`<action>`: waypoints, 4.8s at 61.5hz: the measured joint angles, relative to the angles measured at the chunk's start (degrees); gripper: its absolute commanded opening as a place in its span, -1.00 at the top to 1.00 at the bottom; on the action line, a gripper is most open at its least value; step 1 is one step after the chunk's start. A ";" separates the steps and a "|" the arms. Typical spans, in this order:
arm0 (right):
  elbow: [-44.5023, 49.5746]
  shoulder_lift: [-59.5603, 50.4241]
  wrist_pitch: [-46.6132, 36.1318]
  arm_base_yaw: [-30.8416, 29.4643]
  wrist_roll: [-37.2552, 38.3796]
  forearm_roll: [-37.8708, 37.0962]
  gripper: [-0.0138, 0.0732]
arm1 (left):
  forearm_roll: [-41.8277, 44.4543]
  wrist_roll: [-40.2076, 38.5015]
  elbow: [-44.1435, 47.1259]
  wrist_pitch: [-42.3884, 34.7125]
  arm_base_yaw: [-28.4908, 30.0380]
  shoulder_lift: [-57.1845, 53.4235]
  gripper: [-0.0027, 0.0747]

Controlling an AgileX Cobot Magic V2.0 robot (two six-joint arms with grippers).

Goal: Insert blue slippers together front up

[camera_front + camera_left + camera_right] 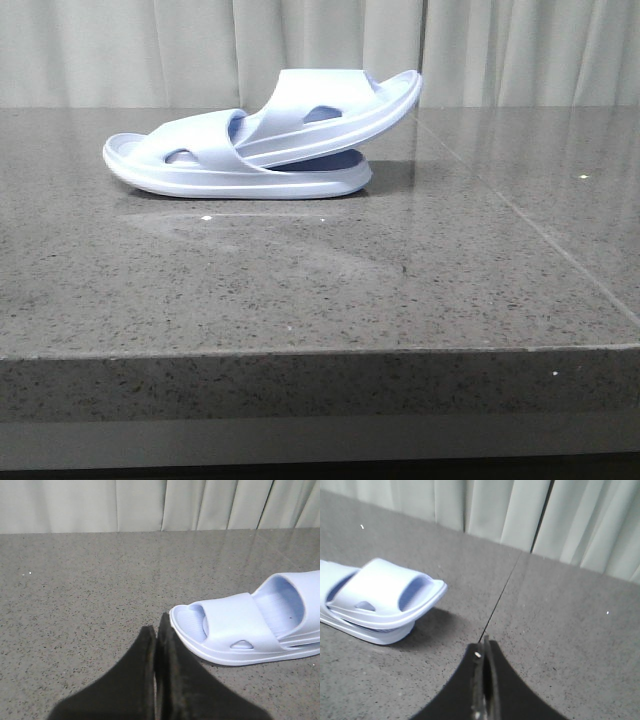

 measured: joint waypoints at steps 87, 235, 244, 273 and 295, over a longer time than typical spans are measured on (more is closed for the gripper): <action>18.17 -25.46 -2.71 0.35 0.09 1.95 0.93 | 0.23 0.13 10.35 6.46 0.00 -28.63 0.98; 18.17 -25.46 -2.69 0.35 0.09 1.95 0.93 | 44.61 -43.16 33.47 -7.14 2.61 -41.81 0.98; 18.17 -25.46 -2.69 0.35 0.09 1.95 0.93 | 44.61 -43.16 33.47 -7.14 2.61 -41.81 0.98; 23.84 -25.46 -10.91 -1.31 5.40 -1.54 0.93 | 44.61 -43.14 33.47 -7.14 2.61 -41.81 0.98; 31.97 -30.95 -9.22 -7.71 16.69 -7.13 0.93 | 44.61 -43.14 33.47 -7.14 2.61 -41.81 0.98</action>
